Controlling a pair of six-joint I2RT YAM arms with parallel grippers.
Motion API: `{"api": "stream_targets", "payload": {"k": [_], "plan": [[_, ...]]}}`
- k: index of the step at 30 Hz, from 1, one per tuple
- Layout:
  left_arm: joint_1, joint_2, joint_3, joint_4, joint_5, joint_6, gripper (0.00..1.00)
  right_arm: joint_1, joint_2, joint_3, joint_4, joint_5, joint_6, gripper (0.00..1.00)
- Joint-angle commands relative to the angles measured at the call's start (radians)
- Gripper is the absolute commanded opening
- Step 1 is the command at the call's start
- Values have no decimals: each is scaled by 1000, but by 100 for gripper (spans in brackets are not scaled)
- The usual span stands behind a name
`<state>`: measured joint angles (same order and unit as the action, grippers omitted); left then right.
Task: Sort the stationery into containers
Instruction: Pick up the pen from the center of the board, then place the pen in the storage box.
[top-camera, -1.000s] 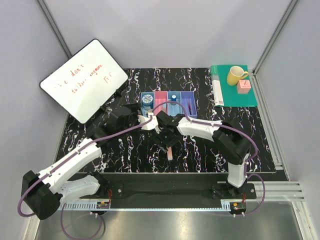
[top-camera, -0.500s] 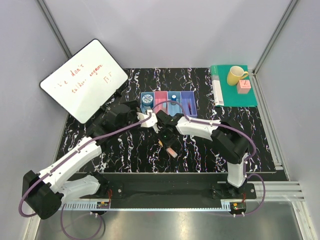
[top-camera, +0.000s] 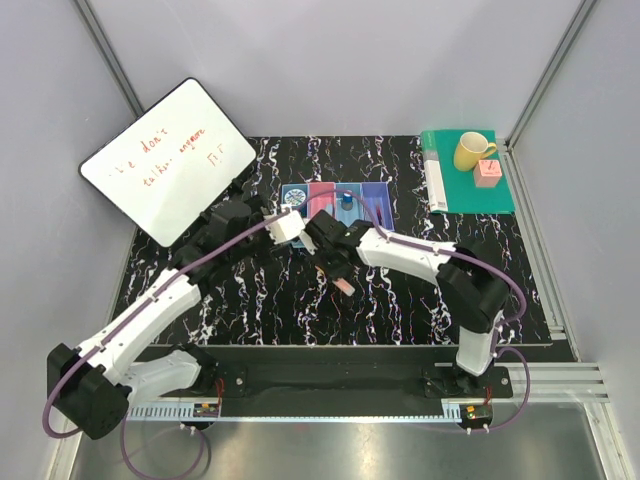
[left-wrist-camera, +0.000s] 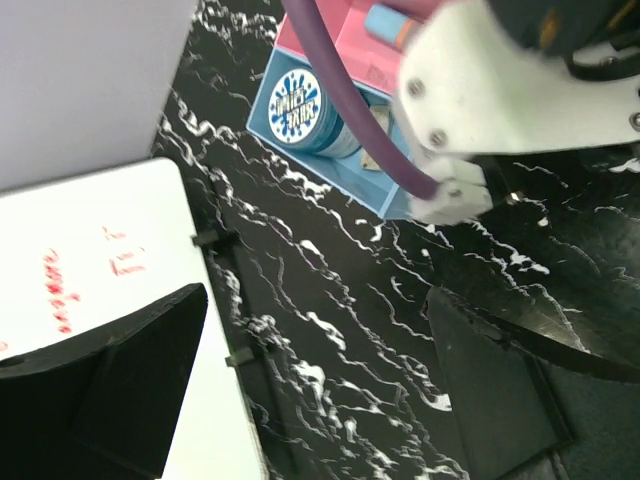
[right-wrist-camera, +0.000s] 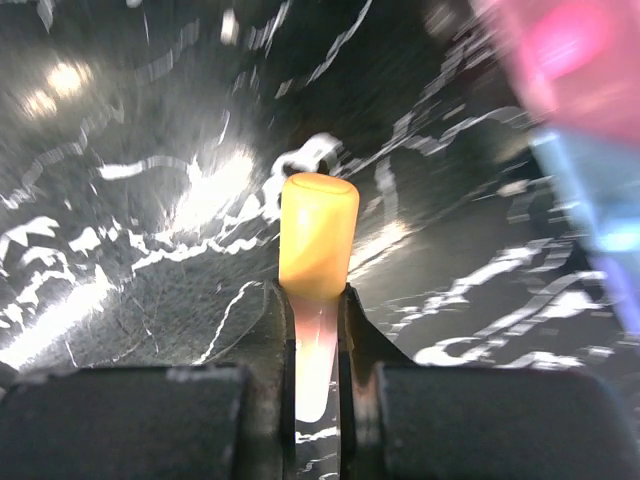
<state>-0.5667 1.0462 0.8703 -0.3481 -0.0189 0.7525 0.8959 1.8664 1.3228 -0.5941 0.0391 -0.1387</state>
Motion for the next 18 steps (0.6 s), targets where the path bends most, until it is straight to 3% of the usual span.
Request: {"api": "stream_targets", "payload": {"k": [1, 9, 18], "plan": [[68, 12, 81, -6, 63, -197, 99, 8, -101, 90, 54, 107, -53, 0], [197, 29, 176, -9, 125, -389, 99, -70, -113, 162, 112, 243, -56, 0], [209, 58, 233, -11, 163, -455, 99, -219, 92, 489, 123, 199, -7, 0]]}}
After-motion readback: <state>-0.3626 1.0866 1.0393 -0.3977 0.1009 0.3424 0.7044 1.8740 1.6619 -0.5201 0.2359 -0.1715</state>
